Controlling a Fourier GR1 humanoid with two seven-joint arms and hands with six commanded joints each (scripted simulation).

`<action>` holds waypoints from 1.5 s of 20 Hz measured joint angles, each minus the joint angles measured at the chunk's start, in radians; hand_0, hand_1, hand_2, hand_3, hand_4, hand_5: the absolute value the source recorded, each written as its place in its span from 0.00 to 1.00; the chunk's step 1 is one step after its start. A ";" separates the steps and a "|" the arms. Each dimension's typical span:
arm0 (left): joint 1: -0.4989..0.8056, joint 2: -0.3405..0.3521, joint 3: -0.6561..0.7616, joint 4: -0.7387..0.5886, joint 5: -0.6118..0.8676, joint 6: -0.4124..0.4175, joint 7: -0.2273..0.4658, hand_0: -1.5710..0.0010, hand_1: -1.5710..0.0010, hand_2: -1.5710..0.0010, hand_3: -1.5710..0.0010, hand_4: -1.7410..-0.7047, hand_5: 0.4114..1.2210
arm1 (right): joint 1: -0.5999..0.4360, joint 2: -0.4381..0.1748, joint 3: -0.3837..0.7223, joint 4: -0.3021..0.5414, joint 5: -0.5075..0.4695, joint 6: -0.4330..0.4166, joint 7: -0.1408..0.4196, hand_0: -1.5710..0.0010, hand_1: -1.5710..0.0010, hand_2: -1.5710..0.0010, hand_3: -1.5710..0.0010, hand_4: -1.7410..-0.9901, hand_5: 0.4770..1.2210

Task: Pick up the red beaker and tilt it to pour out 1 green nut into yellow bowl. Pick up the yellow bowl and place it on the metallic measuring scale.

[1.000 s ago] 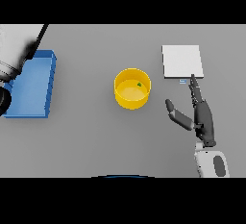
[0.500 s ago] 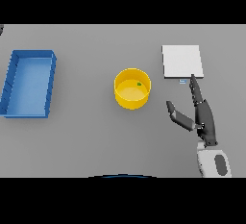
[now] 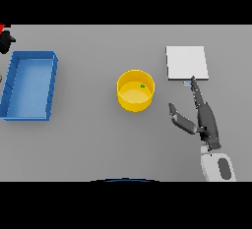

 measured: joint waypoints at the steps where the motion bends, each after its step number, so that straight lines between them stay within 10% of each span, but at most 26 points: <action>1: 0.042 0.006 -0.009 -0.047 0.013 0.027 0.020 0.00 0.00 0.00 0.08 0.00 1.00 | 0.002 0.001 -0.001 -0.008 -0.004 0.001 0.001 1.00 1.00 1.00 1.00 0.70 0.25; 5: 0.125 0.027 -0.033 -0.147 0.049 0.098 0.092 0.00 0.00 0.00 0.03 0.00 0.97 | 0.003 0.004 0.000 -0.004 -0.008 0.004 0.008 1.00 1.00 1.00 1.00 0.70 0.26; 9: 0.165 0.034 -0.075 -0.185 0.063 0.144 0.120 0.00 0.00 0.00 0.01 0.00 0.69 | 0.004 0.001 -0.001 0.002 0.006 -0.008 0.021 1.00 1.00 1.00 1.00 0.71 0.25; 12: 0.171 0.061 -0.119 -0.204 0.082 0.094 0.130 0.00 0.08 0.09 0.13 0.35 0.52 | 0.009 -0.005 -0.003 -0.009 0.002 -0.005 0.004 1.00 1.00 1.00 1.00 0.73 0.25; 15: 0.191 0.100 -0.123 -0.265 0.142 -0.040 0.125 0.41 0.52 0.51 0.54 0.68 0.43 | 0.028 -0.002 0.002 -0.011 0.003 -0.004 -0.016 1.00 1.00 1.00 1.00 0.74 0.25; 18: 0.181 0.127 -0.127 -0.300 0.176 -0.123 0.147 0.70 0.75 0.75 0.76 0.83 0.37 | 0.021 0.006 0.010 -0.005 0.019 -0.014 -0.008 1.00 1.00 1.00 1.00 0.74 0.26; 30: 0.179 0.112 -0.082 -0.267 0.207 -0.120 0.021 0.98 0.98 0.98 0.98 0.93 0.33 | -0.008 -0.023 0.045 -0.035 0.074 0.007 0.056 1.00 1.00 1.00 1.00 0.77 0.29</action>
